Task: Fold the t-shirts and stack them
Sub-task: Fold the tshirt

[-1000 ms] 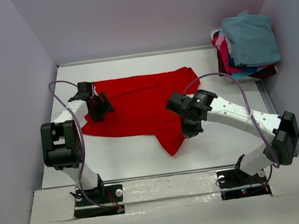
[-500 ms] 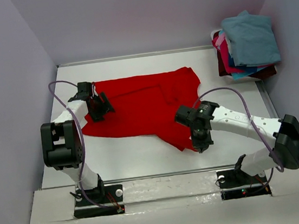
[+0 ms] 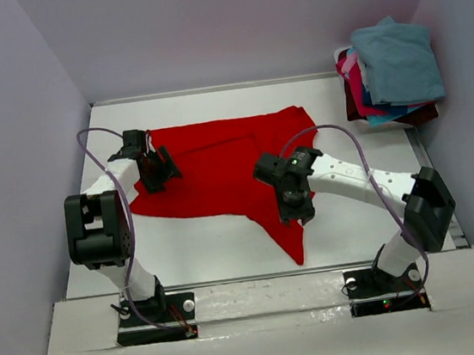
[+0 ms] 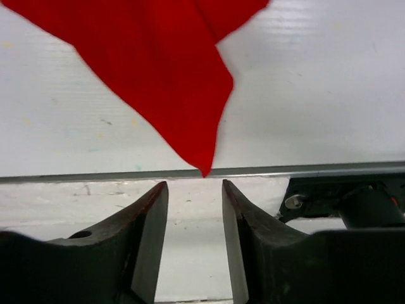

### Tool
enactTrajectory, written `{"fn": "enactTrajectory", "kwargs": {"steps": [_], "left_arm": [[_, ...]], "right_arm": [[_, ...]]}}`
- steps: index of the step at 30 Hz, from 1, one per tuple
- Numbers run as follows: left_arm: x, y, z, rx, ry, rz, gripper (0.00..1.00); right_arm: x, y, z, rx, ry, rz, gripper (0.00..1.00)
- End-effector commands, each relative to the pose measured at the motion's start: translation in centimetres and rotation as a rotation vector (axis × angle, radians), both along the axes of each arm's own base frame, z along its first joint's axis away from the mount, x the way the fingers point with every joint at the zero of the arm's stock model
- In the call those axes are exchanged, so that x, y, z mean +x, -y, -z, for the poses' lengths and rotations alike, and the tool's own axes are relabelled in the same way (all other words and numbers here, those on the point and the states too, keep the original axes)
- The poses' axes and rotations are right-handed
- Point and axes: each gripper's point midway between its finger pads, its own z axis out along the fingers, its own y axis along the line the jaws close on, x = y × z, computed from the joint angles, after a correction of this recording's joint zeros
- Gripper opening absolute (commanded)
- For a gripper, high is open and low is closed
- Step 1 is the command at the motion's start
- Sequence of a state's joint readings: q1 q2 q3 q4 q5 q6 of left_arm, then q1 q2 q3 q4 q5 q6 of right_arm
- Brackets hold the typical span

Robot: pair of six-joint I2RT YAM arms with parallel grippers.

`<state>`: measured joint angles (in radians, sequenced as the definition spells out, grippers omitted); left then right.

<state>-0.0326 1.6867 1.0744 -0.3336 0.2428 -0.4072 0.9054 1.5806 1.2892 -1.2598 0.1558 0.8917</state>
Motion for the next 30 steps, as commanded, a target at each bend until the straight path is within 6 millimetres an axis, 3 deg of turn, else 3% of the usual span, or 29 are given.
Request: {"fn": "enactTrajectory", "kwargs": {"steps": [1, 5, 7, 13, 16, 23, 28, 30], "left_arm": [[0.9, 0.1, -1.3, 0.007, 0.037, 0.021, 0.76], [1.0, 0.2, -1.3, 0.005, 0.035, 0.020, 0.76], [1.1, -0.2, -1.3, 0.005, 0.034, 0.011, 0.76], [0.8, -0.6, -1.8, 0.024, 0.031, -0.006, 0.76], [0.3, -1.3, -3.1, 0.052, 0.060, -0.053, 0.76], [-2.0, -3.4, -5.4, 0.130, 0.091, -0.126, 0.74], [-3.9, -4.5, -5.2, 0.172, 0.073, -0.156, 0.73], [-4.6, -5.0, -4.2, 0.180, 0.051, -0.166, 0.73]], "right_arm": [[1.1, -4.5, -1.4, 0.138, 0.031, -0.123, 0.41], [0.7, -6.7, 0.4, 0.186, -0.027, -0.178, 0.34], [0.2, -6.6, 2.0, 0.135, -0.075, -0.186, 0.32], [-0.3, -7.4, 3.7, 0.146, -0.114, -0.202, 0.31], [-0.2, -7.3, 4.5, 0.121, -0.123, -0.206, 0.32], [0.3, -7.4, 4.7, 0.111, -0.110, -0.219, 0.31], [1.5, -7.8, 4.6, 0.092, -0.071, -0.228, 0.32], [2.2, -8.3, 4.3, 0.091, -0.047, -0.231, 0.32]]}}
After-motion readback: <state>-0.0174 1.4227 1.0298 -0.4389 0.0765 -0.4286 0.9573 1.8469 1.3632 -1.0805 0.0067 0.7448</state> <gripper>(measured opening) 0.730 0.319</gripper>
